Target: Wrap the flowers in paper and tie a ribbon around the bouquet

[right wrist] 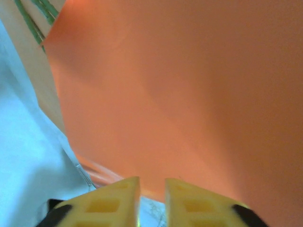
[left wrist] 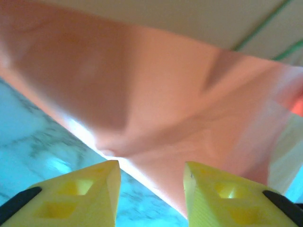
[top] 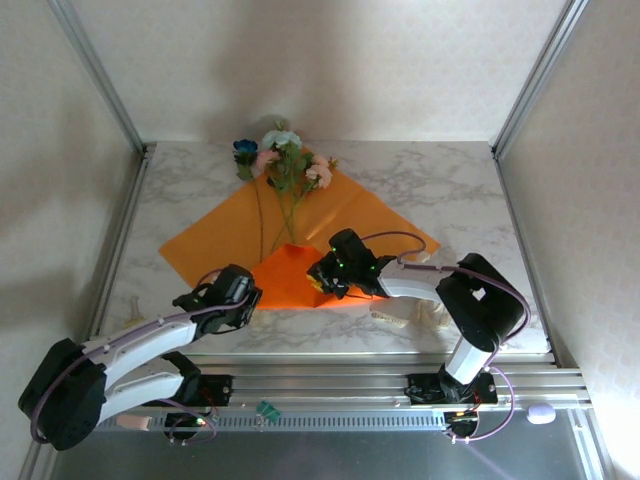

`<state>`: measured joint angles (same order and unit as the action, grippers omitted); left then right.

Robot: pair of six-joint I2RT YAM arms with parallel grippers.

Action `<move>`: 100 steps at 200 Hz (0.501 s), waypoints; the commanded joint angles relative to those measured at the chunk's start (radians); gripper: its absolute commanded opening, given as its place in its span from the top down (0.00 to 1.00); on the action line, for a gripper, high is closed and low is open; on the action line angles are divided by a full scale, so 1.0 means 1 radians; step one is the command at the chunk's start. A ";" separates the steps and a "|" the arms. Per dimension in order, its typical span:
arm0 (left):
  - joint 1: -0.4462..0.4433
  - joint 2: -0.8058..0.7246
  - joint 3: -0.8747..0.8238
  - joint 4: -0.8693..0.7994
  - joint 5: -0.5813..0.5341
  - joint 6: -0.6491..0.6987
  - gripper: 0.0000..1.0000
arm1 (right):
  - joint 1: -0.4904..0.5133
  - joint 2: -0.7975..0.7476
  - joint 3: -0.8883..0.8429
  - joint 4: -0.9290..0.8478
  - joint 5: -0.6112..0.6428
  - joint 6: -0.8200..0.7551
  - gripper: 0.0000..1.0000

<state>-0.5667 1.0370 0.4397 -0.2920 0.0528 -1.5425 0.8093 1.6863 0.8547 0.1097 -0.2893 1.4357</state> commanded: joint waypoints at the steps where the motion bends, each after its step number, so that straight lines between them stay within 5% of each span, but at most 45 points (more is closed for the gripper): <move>1: 0.161 0.001 0.109 -0.192 0.039 0.179 0.55 | 0.022 -0.028 0.129 -0.097 -0.073 -0.345 0.87; 18: 0.364 0.111 0.221 -0.290 0.100 0.434 0.48 | 0.059 0.020 0.234 -0.210 -0.128 -0.551 0.89; 40: 0.555 0.315 0.430 -0.407 -0.015 0.691 0.44 | 0.083 0.097 0.309 -0.240 -0.176 -0.635 0.89; 100: 0.884 0.622 0.647 -0.277 0.049 0.854 0.43 | 0.085 0.229 0.489 -0.329 -0.198 -0.685 0.89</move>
<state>0.2367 1.5990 1.0565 -0.5655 0.0723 -0.8074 0.8925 1.8656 1.2522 -0.1387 -0.4488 0.8207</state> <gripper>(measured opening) 0.576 0.109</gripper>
